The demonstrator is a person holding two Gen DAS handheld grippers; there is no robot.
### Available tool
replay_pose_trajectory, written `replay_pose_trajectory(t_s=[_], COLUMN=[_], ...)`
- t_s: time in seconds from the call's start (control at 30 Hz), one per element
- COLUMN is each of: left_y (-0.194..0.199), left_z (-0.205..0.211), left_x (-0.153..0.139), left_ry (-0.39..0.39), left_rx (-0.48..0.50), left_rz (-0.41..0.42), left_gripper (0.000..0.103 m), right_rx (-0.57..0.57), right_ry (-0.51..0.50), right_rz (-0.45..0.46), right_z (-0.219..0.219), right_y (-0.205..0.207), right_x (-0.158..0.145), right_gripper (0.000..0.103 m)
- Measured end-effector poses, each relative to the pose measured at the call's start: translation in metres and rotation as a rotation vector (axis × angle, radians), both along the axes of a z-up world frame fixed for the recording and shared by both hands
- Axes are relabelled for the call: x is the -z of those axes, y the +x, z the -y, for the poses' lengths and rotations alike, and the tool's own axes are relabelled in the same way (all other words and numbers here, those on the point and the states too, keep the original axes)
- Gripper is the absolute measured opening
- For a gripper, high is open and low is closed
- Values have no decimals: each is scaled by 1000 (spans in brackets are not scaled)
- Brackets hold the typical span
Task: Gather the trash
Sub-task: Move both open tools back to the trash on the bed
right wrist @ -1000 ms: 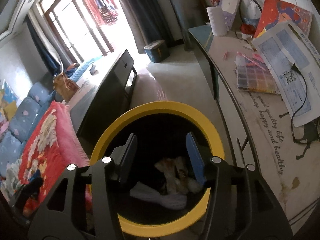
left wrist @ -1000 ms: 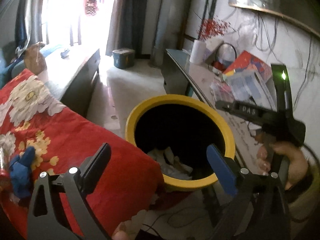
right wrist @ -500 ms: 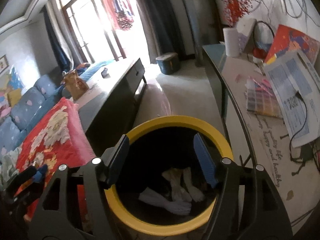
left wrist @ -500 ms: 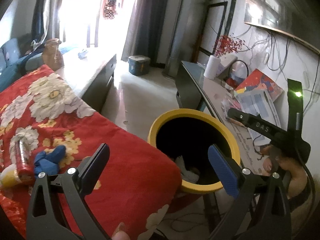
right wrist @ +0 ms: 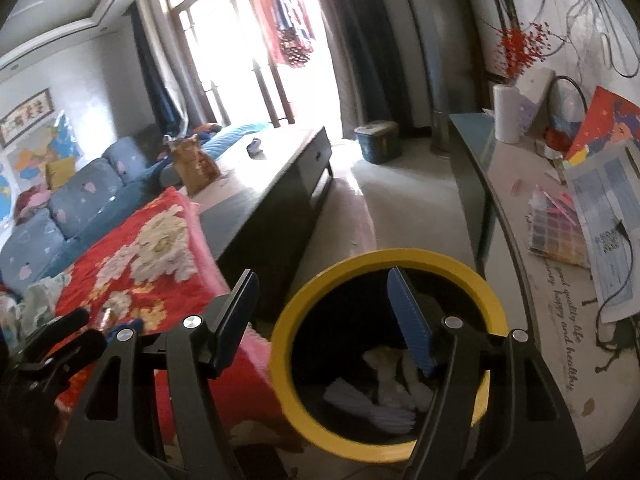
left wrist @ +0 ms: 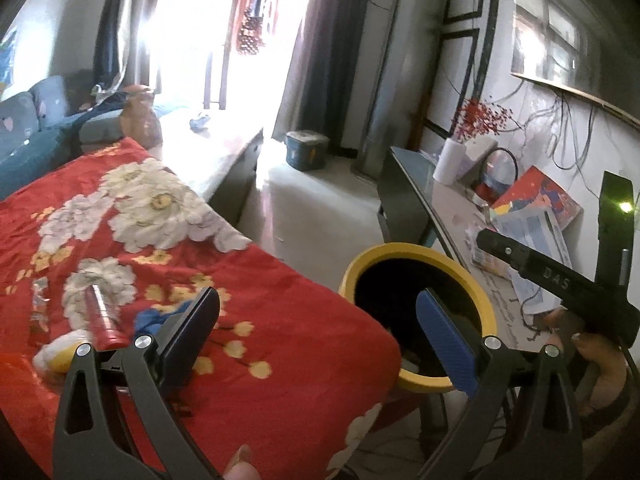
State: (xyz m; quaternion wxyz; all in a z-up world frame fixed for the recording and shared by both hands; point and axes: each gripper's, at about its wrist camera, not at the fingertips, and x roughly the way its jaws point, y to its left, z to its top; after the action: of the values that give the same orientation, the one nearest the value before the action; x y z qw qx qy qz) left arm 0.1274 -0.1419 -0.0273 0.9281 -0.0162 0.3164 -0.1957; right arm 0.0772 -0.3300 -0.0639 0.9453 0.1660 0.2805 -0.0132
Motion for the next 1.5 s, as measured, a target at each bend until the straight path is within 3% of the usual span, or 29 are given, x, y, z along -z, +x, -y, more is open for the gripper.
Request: replay_pose_trajectory(t_s=[0.53, 1.5], left_y=[-16, -18], left_z=[-53, -144], left_x=[-26, -29], left_ry=[-5, -65], left_rx=[-119, -326], left_rz=[70, 73], left_gripper=[96, 96], right_rx=[-159, -366], right_ry=[-25, -66], right_rz=[41, 45], right_z=[-61, -142], right_y=[-6, -13], right_x=[-19, -30], right_gripper=[60, 60])
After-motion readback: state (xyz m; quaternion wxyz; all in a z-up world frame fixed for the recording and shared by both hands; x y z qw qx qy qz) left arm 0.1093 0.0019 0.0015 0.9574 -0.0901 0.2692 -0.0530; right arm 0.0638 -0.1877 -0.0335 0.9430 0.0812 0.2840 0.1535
